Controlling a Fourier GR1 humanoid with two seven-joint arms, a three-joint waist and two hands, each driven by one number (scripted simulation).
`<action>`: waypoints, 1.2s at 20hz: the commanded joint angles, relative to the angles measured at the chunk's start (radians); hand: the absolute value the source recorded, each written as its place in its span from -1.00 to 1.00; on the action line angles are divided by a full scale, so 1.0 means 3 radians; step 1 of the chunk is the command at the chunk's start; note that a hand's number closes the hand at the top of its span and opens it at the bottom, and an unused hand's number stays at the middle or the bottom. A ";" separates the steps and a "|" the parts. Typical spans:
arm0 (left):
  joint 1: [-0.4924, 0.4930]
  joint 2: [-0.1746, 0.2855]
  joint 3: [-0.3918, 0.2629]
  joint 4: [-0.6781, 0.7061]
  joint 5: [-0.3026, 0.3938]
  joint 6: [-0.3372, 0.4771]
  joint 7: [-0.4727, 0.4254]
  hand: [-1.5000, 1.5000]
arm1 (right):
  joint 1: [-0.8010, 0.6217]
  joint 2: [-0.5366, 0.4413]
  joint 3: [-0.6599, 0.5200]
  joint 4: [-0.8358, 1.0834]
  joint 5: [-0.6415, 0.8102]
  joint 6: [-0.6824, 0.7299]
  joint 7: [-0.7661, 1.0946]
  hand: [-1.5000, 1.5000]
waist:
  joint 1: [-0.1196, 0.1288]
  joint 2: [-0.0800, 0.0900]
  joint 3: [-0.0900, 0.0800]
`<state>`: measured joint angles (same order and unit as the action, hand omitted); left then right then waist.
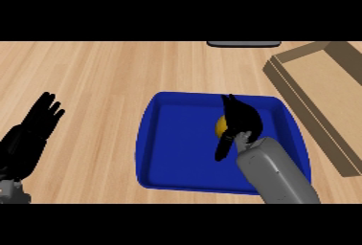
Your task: Pick the lemon from the tray and place it in the cardboard box
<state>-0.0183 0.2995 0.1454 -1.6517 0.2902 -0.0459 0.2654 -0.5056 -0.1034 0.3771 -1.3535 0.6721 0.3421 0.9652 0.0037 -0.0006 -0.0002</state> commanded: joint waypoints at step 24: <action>-0.0120 -0.0185 0.0127 -0.0067 -0.0226 -0.0085 0.0157 0.00 | -0.0158 0.0229 -0.0372 0.0320 0.0717 0.0105 -0.0561 1.00 | 0.0000 0.0001 0.0001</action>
<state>-0.0349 0.2409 0.1821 -1.6517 0.2377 -0.0803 0.2792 -0.5208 -0.0583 0.2814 -1.2570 0.8734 0.3340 0.7831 0.0026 -0.0042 -0.0023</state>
